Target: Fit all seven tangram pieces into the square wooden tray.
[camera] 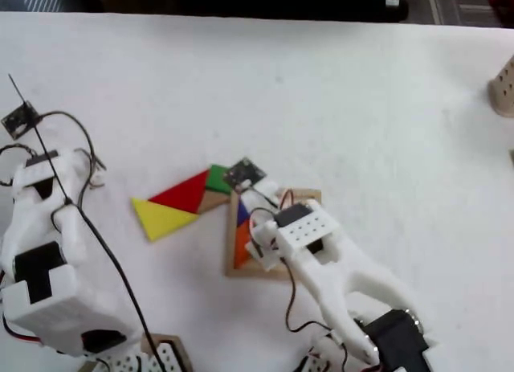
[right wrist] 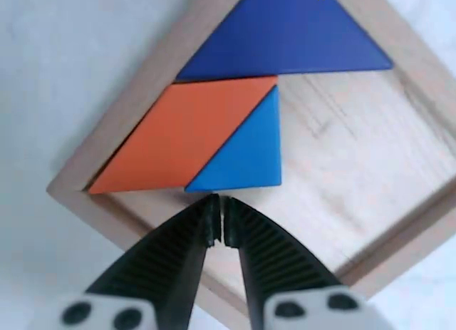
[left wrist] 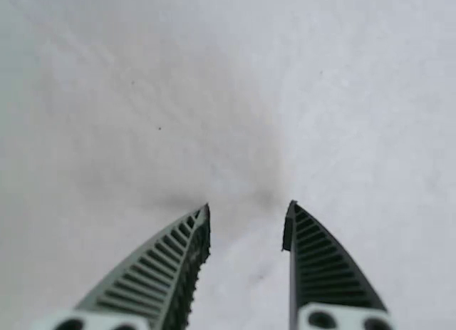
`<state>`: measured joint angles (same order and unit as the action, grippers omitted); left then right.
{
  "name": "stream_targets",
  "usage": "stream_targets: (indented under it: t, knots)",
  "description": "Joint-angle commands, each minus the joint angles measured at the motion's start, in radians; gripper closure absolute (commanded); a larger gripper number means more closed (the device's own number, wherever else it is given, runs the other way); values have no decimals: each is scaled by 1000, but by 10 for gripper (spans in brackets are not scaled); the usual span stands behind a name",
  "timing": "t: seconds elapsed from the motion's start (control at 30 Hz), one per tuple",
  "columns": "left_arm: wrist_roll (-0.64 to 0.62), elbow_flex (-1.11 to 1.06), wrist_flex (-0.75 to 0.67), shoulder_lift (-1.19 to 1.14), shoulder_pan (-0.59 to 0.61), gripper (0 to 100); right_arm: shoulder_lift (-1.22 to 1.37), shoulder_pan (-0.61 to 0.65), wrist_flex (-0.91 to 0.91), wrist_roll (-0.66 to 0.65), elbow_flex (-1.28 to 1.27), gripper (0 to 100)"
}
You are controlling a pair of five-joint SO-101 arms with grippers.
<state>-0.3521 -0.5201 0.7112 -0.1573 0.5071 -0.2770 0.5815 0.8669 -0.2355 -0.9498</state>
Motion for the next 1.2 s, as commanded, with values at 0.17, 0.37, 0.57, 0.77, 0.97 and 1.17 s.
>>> stream_targets:
  t: [0.17, 0.37, 0.57, 0.77, 0.97, 1.17]
  knots:
    - [6, 37, 5, 15, -18, 816, -41, 13, -58, -17, 34, 981]
    - [6, 37, 5, 15, -18, 816, -59, 13, 22, -17, 49, 981]
    - [6, 38, 5, 15, -18, 816, -217, 12, 125, -18, 55, 981]
    - [6, 38, 5, 15, -18, 816, -265, 31, 111, -26, 77, 948]
    - [6, 38, 5, 15, -16, 816, -263, 140, 44, -242, 100, 808]
    - [6, 38, 5, 15, -13, 816, -170, 219, -150, -368, 107, 807]
